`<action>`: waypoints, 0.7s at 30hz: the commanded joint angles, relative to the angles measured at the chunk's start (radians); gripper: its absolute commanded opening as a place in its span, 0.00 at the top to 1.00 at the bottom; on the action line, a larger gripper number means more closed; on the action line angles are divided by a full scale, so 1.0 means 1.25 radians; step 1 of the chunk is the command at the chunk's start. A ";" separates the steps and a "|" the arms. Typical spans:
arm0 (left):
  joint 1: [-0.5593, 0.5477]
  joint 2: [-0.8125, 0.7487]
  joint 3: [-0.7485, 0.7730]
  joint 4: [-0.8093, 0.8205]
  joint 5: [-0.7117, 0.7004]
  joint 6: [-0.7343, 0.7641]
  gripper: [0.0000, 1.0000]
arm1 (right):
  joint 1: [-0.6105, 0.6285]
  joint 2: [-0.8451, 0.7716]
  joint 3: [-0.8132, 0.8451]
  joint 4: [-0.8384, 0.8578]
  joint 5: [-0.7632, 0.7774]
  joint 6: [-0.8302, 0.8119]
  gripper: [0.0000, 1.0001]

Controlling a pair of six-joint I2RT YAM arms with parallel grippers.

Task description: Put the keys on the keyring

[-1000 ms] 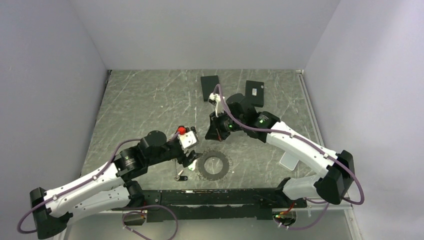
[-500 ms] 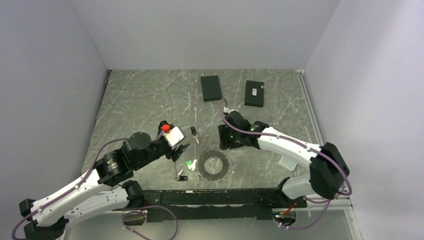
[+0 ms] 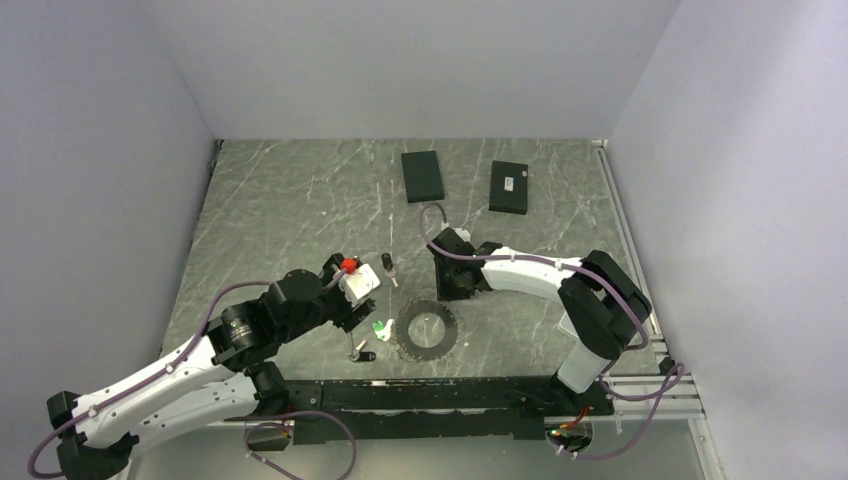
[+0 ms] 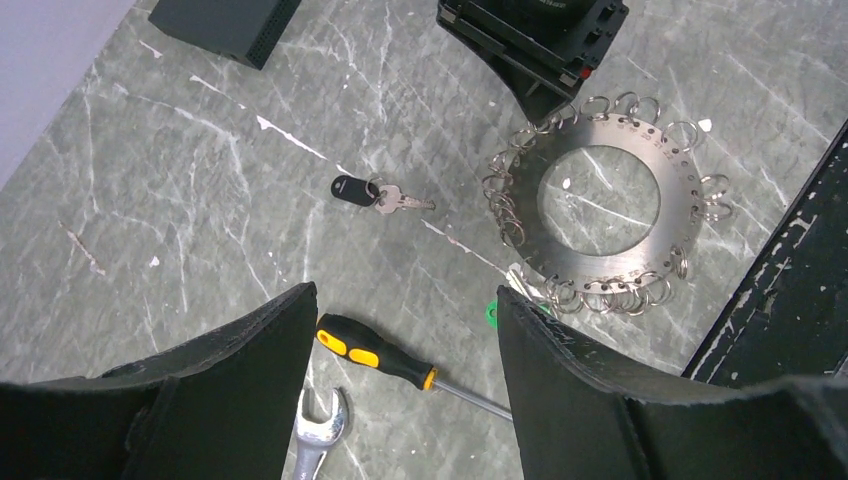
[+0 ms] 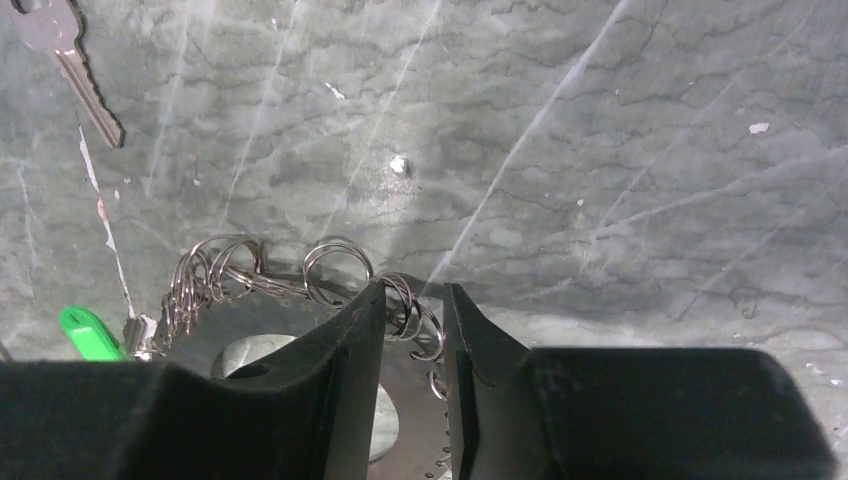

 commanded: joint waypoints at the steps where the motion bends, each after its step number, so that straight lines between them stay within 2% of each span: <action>1: -0.002 -0.017 -0.006 0.019 0.023 0.004 0.28 | -0.005 0.006 0.047 0.039 0.024 -0.006 0.70; 14: -0.002 -0.034 -0.020 0.034 0.020 0.007 0.27 | -0.005 0.027 0.076 0.020 -0.007 -0.032 0.81; 19: -0.002 -0.029 -0.020 0.034 0.019 0.007 0.27 | -0.007 0.009 0.060 0.007 0.018 -0.028 0.65; 21: -0.002 -0.028 -0.020 0.033 0.019 0.006 0.27 | -0.008 0.002 0.053 0.013 0.016 -0.031 0.63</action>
